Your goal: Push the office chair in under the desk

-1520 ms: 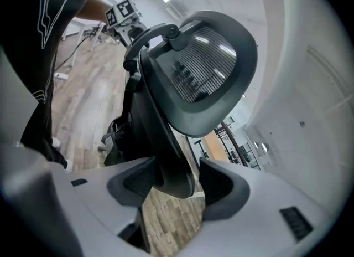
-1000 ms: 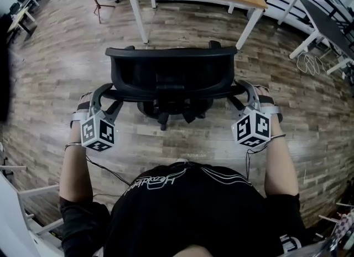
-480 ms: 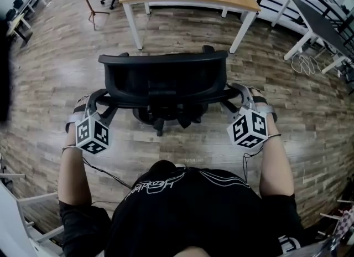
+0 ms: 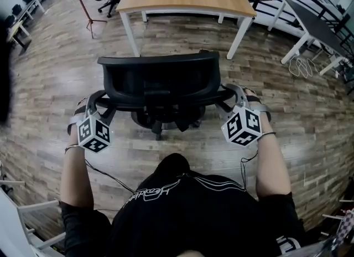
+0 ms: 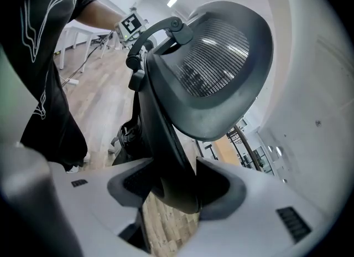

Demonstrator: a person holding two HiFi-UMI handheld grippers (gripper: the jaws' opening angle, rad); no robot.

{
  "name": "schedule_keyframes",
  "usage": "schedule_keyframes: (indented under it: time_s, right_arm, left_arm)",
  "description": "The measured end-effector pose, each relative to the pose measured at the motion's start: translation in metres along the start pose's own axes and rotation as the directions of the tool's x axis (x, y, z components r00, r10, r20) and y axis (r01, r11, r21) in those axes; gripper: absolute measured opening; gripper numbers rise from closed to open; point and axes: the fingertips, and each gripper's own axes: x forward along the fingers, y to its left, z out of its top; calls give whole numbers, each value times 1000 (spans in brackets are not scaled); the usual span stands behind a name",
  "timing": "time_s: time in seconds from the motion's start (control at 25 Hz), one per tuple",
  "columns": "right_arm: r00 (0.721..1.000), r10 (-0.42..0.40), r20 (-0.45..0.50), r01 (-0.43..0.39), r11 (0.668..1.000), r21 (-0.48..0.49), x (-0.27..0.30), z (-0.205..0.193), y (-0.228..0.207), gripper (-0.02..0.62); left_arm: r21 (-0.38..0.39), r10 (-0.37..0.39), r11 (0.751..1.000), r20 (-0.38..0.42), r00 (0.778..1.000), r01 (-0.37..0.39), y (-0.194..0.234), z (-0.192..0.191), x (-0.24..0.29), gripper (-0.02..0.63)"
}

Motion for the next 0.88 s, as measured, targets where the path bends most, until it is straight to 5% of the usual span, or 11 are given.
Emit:
schedule_keyframes:
  time_s: [0.88]
  right_arm:
    - [1000, 5, 5, -5, 999, 38, 59, -2, -55, 253]
  left_arm:
    - [-37, -5, 999, -30, 1000, 4, 59, 6, 70, 239]
